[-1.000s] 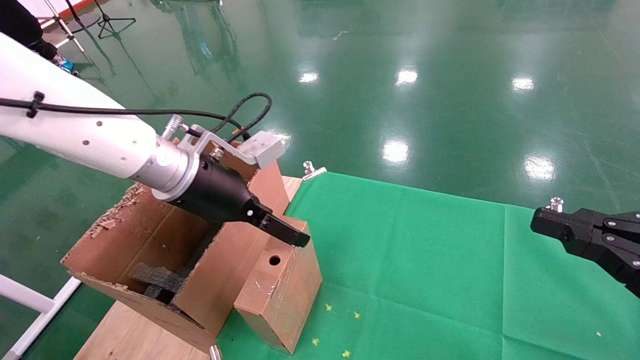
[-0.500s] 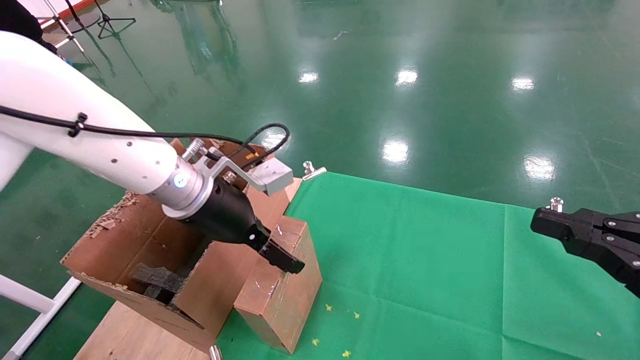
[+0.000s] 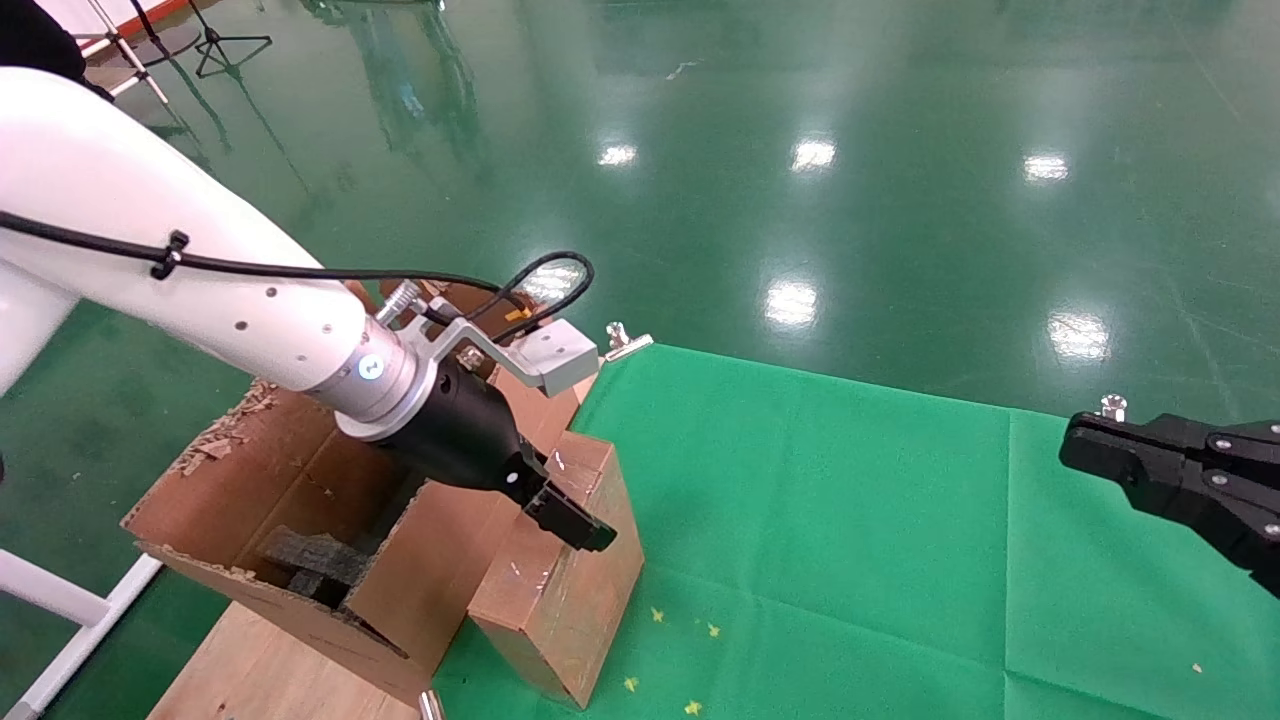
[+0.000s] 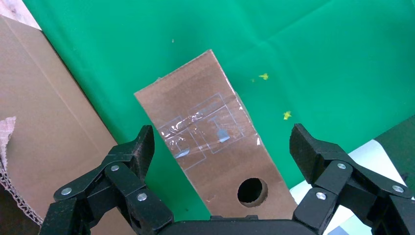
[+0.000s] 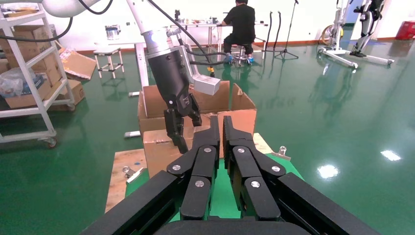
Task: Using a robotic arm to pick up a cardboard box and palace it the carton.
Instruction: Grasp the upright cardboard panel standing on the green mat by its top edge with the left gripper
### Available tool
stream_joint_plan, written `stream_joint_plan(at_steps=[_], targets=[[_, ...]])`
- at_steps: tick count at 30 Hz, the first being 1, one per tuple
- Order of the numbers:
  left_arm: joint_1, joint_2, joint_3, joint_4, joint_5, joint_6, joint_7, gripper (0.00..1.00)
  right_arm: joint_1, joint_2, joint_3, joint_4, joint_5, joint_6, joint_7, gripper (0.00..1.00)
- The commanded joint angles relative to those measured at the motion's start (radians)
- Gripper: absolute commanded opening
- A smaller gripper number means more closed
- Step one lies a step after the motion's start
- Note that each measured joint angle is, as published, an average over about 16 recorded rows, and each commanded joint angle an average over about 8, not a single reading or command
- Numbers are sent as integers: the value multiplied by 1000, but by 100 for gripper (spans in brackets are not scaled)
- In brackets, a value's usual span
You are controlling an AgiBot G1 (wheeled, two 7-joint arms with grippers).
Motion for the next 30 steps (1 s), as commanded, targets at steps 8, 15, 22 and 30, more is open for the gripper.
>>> stream_joint_plan(at_steps=[8, 15, 22, 30], targets=[[1, -1, -5, 0, -1, 0, -9, 0, 0, 0, 0, 0, 0, 0, 0, 100], [2, -1, -8, 1, -2, 0, -11, 0, 0, 0, 0, 0, 0, 0, 0, 100], [3, -2, -9, 1, -2, 0, -13, 0, 0, 0, 0, 0, 0, 0, 0, 100], [-2, 2, -9, 17, -2, -2, 10, 0, 0, 0, 0, 0, 0, 0, 0, 100]])
